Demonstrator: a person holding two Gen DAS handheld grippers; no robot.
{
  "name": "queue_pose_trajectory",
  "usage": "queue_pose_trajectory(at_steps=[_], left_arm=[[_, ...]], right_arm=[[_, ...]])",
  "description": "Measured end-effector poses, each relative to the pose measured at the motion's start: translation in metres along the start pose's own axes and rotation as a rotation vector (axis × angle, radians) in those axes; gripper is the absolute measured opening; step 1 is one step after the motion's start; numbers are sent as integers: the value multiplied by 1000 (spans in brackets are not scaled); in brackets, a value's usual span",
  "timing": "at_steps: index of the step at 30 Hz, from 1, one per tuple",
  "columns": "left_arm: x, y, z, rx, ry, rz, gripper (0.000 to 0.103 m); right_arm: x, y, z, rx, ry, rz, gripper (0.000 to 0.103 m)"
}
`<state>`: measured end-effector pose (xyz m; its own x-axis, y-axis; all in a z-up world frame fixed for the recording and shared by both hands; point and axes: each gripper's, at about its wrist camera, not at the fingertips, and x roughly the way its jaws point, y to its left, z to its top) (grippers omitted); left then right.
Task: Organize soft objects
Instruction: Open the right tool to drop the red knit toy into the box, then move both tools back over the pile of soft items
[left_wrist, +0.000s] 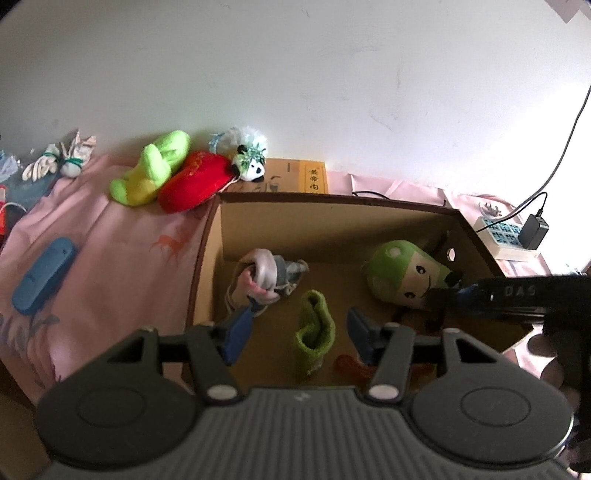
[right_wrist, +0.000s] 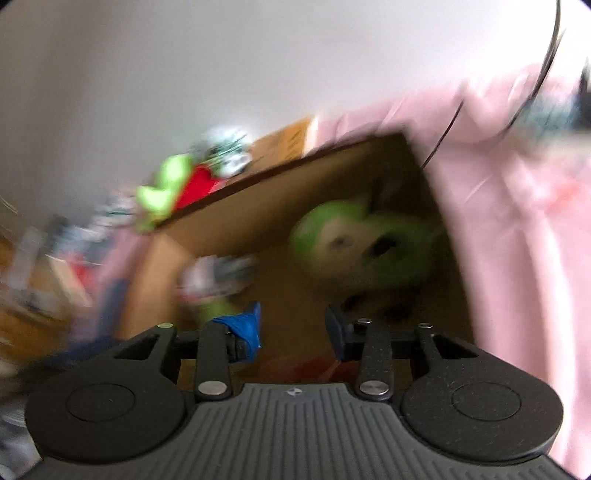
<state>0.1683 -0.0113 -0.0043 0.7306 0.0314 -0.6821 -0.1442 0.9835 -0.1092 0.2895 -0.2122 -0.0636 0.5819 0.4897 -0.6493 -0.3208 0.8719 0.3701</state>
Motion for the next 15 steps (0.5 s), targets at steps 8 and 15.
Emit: queue_pose_trajectory(at_steps=[8, 15], left_arm=[[-30, 9, -7, -17, -51, 0, 58], [-51, 30, -17, -44, -63, 13, 58]], right_arm=[[-33, 7, -20, -37, -42, 27, 25], [-56, 29, -46, -99, -90, -9, 25]])
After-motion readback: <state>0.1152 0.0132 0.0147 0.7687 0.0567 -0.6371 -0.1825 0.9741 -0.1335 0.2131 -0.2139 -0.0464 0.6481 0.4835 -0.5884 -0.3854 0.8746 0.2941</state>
